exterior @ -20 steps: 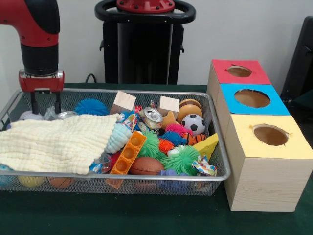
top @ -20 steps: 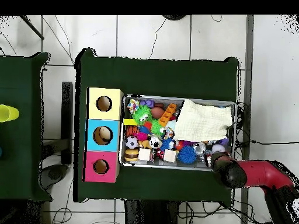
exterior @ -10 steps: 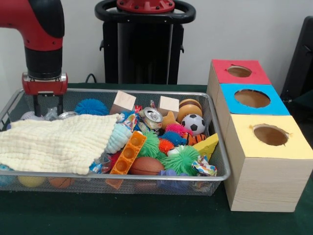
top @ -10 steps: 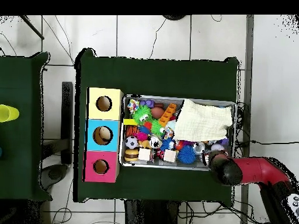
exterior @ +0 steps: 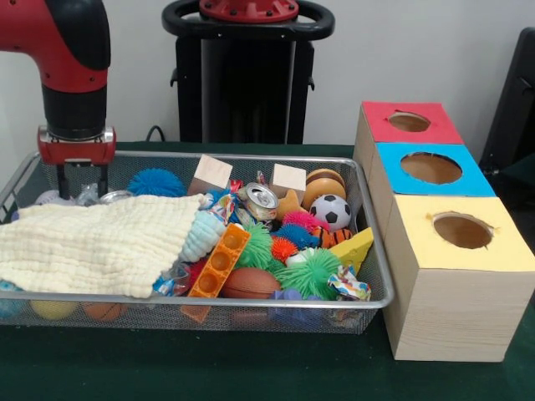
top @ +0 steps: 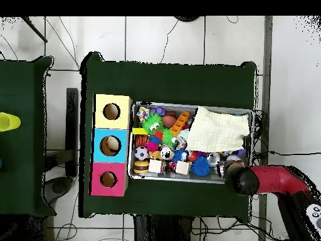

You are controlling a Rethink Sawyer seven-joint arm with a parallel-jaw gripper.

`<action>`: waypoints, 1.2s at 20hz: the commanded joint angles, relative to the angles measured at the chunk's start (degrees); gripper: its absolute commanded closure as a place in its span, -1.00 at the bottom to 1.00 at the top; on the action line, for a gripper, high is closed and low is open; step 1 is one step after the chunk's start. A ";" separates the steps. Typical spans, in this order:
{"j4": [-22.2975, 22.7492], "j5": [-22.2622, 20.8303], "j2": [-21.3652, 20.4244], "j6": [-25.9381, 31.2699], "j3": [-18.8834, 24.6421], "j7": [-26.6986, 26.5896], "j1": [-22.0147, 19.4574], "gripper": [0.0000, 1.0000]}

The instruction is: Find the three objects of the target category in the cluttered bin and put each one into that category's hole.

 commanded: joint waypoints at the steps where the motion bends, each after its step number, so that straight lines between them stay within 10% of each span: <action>1: -8.59 -6.91 20.39 8.17 -7.94 -7.92 -0.37 -1.00; 24: -2.48 10.33 20.93 7.56 -9.75 -2.12 -6.51 -1.00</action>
